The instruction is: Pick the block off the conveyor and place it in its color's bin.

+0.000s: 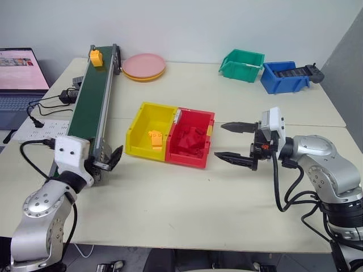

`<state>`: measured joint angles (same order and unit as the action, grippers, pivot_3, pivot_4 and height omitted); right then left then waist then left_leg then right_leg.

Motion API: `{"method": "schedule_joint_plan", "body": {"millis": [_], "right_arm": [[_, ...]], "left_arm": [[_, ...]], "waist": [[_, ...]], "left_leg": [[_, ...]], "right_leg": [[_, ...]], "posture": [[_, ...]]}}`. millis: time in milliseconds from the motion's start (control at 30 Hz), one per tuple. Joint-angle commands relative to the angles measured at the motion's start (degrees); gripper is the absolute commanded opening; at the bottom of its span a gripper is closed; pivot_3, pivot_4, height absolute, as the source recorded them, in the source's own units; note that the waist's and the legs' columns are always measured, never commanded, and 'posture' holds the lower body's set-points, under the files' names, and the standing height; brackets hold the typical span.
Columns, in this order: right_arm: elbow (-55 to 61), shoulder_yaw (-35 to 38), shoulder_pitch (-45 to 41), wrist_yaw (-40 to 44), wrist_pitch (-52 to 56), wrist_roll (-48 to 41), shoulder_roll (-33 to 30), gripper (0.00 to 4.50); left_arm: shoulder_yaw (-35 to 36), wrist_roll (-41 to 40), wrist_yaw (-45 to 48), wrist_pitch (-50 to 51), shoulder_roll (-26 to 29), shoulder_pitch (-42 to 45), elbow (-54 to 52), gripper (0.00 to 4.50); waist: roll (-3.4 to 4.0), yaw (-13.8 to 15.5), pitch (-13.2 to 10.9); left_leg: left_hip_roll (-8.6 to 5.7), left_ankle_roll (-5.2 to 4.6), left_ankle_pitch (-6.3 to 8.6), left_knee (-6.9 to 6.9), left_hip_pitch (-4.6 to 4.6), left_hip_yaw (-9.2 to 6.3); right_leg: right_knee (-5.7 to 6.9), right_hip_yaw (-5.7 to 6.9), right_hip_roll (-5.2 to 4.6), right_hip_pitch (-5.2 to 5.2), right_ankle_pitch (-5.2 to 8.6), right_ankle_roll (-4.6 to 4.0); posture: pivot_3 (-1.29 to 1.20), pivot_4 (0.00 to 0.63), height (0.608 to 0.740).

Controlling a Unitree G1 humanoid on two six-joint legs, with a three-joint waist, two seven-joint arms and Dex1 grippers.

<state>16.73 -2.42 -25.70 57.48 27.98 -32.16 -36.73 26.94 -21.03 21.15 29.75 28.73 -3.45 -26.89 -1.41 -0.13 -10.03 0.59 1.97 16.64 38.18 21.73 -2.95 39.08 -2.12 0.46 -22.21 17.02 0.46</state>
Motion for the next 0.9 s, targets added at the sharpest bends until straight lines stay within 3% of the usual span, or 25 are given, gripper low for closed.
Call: {"method": "schedule_joint_plan", "body": {"millis": [33, 267, 567, 900], "right_arm": [[1.27, 0.13, -1.67, 0.82, -0.74, -0.59, 0.51, 4.50], [0.06, 0.00, -3.41, 2.09, -0.54, -0.76, 0.43, 4.50], [-0.26, 0.24, -5.46, 5.26, 0.29, -1.09, -1.82, 4.50], [1.04, 0.08, -7.17, 10.98, 1.87, -3.69, -5.36, 4.50]], "left_arm": [[4.19, 0.36, -2.72, -1.24, 0.42, 0.41, -2.46, 4.48], [4.82, 5.94, -10.18, 1.81, 0.95, 0.79, -2.07, 4.48], [6.88, 3.48, -11.63, 3.09, -0.08, 1.72, -2.52, 4.48], [7.57, 3.81, -16.90, 13.15, 1.34, 9.38, -0.61, 4.48]], "waist": [[0.00, 0.00, 0.00], [0.00, -0.01, 0.00], [0.00, -0.01, 0.00], [-0.03, 0.03, 0.01]], "left_leg": [[0.00, 0.00, 0.00, 0.00, 0.00, 0.00], [-0.01, 0.00, 0.00, 0.00, 0.00, 0.00], [0.00, 0.00, 0.00, -0.01, 0.00, 0.00], [-0.01, 0.00, 0.00, 0.00, 0.02, -0.02]], "right_leg": [[0.00, 0.00, 0.00, 0.00, 0.00, 0.00], [0.00, 0.01, 0.00, 0.00, 0.00, 0.00], [0.00, 0.01, 0.00, -0.01, 0.00, 0.00], [-0.01, 0.03, -0.01, -0.01, 0.00, 0.00]], "posture": [[0.00, 0.150, 0.740], [0.00, 0.150, 0.740], [0.00, 0.150, 0.740], [0.00, 0.150, 0.740]]}}
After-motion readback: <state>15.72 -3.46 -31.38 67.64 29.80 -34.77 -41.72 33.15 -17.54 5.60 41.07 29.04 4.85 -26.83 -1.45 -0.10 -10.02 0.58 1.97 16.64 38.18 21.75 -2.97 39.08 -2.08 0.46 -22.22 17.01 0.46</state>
